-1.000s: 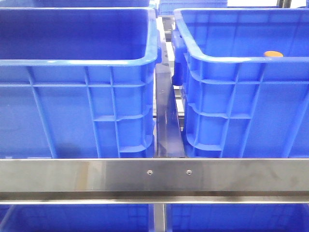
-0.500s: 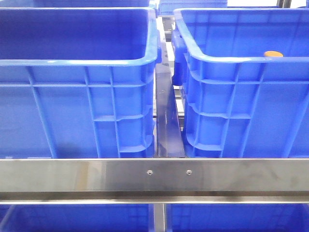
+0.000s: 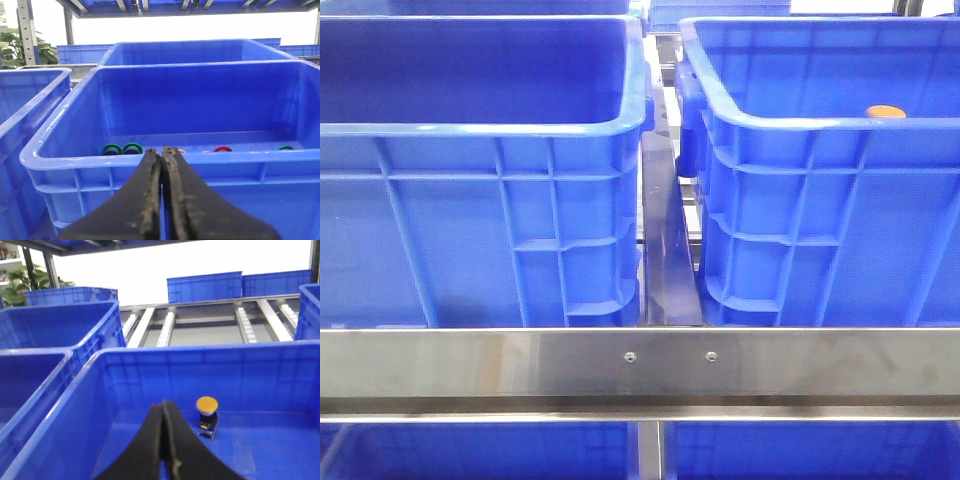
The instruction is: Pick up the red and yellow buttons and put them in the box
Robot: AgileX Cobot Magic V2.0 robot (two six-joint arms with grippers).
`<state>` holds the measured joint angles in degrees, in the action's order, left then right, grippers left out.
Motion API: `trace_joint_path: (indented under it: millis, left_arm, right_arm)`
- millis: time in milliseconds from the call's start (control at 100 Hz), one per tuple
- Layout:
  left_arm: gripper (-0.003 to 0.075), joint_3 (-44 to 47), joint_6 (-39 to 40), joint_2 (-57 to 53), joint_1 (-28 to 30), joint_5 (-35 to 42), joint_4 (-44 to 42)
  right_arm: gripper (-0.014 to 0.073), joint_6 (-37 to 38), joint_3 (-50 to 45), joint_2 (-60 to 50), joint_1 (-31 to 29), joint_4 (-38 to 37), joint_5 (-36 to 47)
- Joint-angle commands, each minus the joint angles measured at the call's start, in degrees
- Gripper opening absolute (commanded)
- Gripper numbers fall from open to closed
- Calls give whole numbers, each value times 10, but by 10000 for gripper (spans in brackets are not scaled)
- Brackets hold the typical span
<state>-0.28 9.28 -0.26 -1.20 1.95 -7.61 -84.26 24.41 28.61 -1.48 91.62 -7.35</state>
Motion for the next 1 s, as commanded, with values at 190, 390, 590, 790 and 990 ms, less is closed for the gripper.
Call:
trace_joint_path:
  millis: [190,390,590,790,990]
  left_arm:
    - [-19,28,-1,-19,1,46,5]
    - [-19,28,-1,-19,1,46,5]
    - [-19,28,-1,-19,1,46,5]
    - [-19,28,-1,-19,1,46,5]
    - [-19,28,-1,-19,1,46,5]
  right_arm:
    - [-68,528,15,-12,-1,-520,-14]
    - [-68,817,15,-31,1,-781,-14]
    - [-68,878,-4,-68,19,-868,31]
    - [-68,878,-64,-119,58,-885,112]
    - [-68,878,-127,-175,58,-885,132]
